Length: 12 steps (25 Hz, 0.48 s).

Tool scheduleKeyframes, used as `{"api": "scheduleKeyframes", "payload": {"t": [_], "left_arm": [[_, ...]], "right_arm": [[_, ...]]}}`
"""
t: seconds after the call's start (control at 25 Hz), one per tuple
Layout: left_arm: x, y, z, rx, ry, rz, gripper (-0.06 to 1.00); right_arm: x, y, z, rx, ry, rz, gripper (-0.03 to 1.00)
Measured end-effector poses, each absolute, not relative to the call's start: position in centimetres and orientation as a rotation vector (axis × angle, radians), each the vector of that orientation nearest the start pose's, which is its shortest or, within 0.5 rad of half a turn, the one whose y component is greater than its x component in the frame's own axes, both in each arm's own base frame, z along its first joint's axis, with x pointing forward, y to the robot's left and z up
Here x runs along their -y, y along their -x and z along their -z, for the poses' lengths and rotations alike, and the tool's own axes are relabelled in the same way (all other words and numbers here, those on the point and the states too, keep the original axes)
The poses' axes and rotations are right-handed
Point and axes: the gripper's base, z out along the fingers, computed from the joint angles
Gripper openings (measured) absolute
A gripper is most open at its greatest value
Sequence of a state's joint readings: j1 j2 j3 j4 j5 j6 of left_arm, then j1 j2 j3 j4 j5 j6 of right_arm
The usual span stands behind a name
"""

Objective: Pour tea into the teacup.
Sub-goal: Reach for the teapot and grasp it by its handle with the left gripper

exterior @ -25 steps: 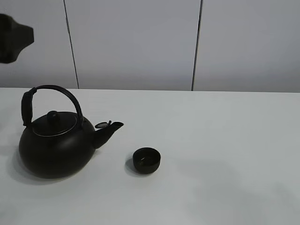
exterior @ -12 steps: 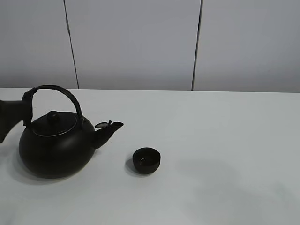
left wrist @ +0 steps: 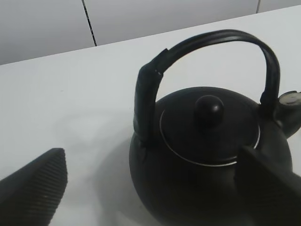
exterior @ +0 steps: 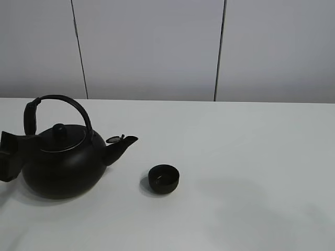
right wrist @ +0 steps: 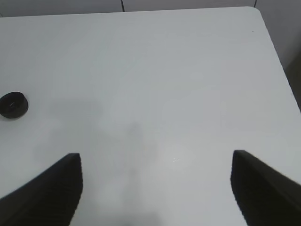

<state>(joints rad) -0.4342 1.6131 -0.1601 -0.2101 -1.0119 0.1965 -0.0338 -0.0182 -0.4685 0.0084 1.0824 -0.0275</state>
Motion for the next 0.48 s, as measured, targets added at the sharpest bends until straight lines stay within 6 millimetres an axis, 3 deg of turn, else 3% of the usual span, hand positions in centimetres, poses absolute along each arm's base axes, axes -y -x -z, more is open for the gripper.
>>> {"api": "scheduleKeyframes", "payload": {"t": [0.48], "left_arm": [[6.3, -21.7, -13.3, -1.866, -0.331, 0.035, 0.69]], "right_arm": [[-0.1, 0.5, -26.7, -2.079, -0.006, 0.027, 0.59]]}}
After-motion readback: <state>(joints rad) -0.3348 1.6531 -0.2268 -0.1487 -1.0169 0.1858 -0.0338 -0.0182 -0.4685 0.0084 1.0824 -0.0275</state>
